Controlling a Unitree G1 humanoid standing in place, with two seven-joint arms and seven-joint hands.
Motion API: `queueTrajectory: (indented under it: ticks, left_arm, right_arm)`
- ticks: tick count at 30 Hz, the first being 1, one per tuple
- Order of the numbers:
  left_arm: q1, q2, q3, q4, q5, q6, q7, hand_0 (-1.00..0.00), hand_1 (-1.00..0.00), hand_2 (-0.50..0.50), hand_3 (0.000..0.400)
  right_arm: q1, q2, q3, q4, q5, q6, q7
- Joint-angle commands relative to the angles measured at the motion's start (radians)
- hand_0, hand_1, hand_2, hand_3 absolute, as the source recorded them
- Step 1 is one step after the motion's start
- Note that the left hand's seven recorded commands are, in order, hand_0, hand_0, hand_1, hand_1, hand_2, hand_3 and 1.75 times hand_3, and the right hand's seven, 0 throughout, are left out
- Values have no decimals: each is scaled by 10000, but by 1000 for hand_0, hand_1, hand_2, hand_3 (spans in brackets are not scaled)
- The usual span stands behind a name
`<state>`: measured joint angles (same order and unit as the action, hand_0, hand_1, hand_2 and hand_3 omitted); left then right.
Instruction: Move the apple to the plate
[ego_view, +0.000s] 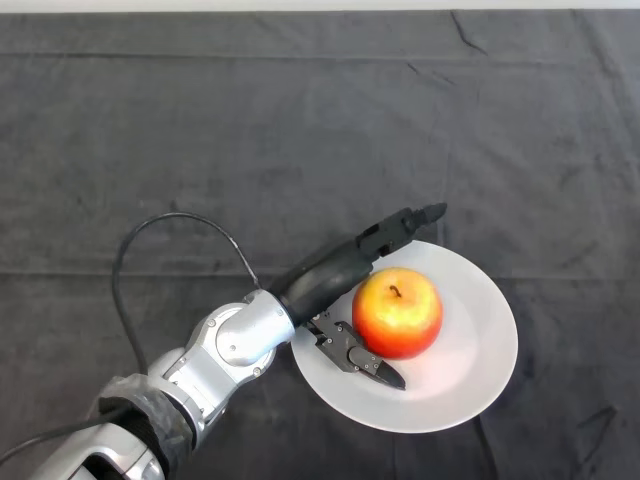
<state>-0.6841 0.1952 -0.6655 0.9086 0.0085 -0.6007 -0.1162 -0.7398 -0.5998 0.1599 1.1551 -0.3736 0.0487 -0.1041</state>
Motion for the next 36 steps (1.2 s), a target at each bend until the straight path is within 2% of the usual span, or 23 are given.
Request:
queueTrajectory:
  ticks: [1,4,6,7,16,25,36]
  left_arm:
    - [-142,180,-319,295,-93,180,-129,0,0,0,0]
    - [-163,195,-304,246,-158,207,-155,0,0,0,0]
    - [-200,226,-267,169,-226,260,-209,-47,0,-24,19]
    - [-224,249,-239,111,-263,299,-247,0,0,0,0]
    - [-126,821,320,-952,-604,464,-611,0,0,0,0]
    - [334,1596,1187,-1709,-893,72,-959,0,0,0,0]
    - [726,2329,2316,-1732,-1120,-402,-1290,0,0,0,0]
  right_arm:
    - [191,-67,-104,-31,73,48,44]
    - [189,-67,-103,-27,73,46,43]
    - [188,-66,-103,-24,72,44,43]
    - [188,-66,-103,-23,72,43,42]
    - [192,-66,-103,-27,73,41,41]
    - [205,-67,-106,-49,76,47,43]
    - [219,-68,-110,-78,81,57,46]
